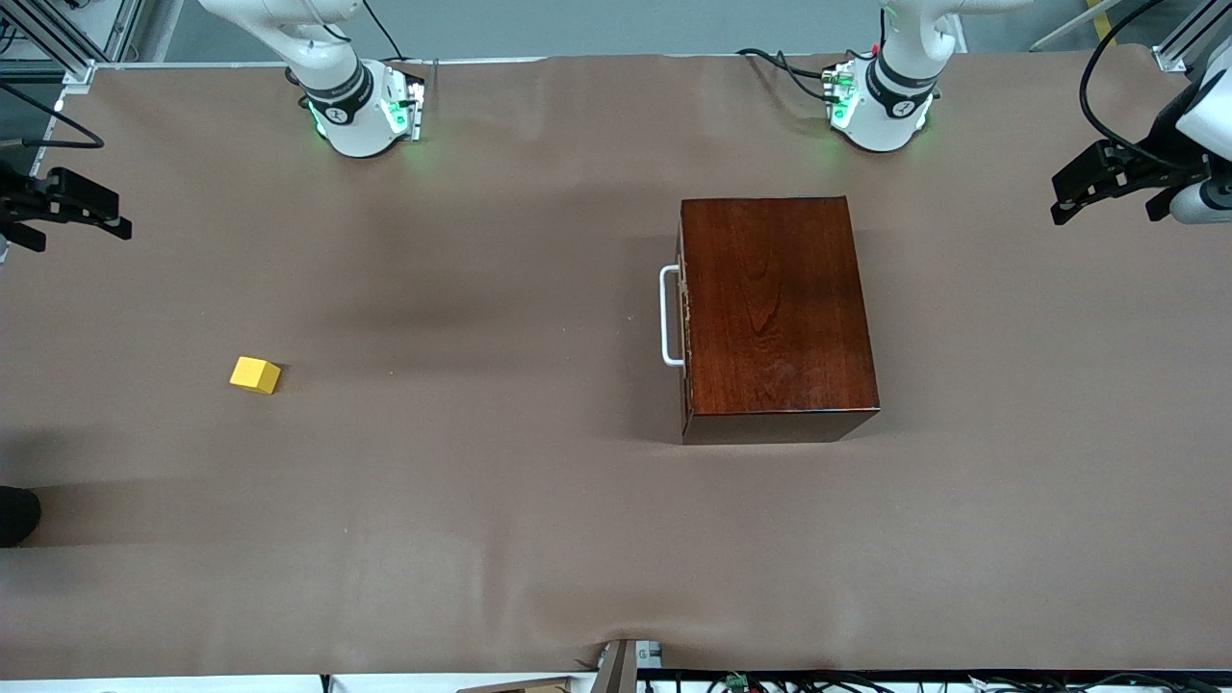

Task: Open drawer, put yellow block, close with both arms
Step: 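Move the left gripper from rest toward the drawer handle of the box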

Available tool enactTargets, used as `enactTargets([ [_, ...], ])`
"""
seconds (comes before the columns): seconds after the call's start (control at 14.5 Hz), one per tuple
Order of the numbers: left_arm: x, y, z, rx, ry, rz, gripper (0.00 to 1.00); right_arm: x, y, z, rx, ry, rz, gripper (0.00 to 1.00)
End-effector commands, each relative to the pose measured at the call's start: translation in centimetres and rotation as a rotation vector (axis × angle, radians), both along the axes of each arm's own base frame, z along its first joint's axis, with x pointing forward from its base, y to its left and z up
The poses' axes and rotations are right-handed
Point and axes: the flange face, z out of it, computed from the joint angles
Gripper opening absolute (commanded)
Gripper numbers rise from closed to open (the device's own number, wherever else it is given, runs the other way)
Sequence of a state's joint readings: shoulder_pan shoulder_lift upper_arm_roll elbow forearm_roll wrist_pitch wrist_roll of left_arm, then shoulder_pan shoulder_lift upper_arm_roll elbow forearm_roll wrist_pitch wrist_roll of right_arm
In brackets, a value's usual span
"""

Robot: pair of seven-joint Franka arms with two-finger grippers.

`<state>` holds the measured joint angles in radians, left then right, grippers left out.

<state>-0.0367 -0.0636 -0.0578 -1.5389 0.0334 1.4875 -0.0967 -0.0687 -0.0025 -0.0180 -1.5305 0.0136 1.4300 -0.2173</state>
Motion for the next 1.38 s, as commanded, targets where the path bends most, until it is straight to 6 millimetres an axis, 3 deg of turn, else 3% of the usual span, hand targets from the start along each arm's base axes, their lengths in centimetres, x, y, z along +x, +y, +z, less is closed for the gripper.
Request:
enactTargets([
  [0.0,0.3,-0.1,0.4,-0.012,0.009,-0.006,1.0,0.2,-0.2,0.5,0.002,-0.001,-0.011,1.0],
  [0.48,1.0,0.1,-0.2,-0.012,0.02,-0.015,1.0,0.1,-0.3,0.4,0.004,0.003,-0.013,1.0],
  [1.11,1.3,-1.3,-0.4,-0.014,0.022,-0.032,1.0,0.1,-0.4,0.3,0.005,0.009,-0.016,1.0],
  [1.31,1.9,-2.9,-0.6,-0.025,0.024,-0.056,1.0,0.1,-0.4,0.3,0.006,0.005,-0.015,1.0],
])
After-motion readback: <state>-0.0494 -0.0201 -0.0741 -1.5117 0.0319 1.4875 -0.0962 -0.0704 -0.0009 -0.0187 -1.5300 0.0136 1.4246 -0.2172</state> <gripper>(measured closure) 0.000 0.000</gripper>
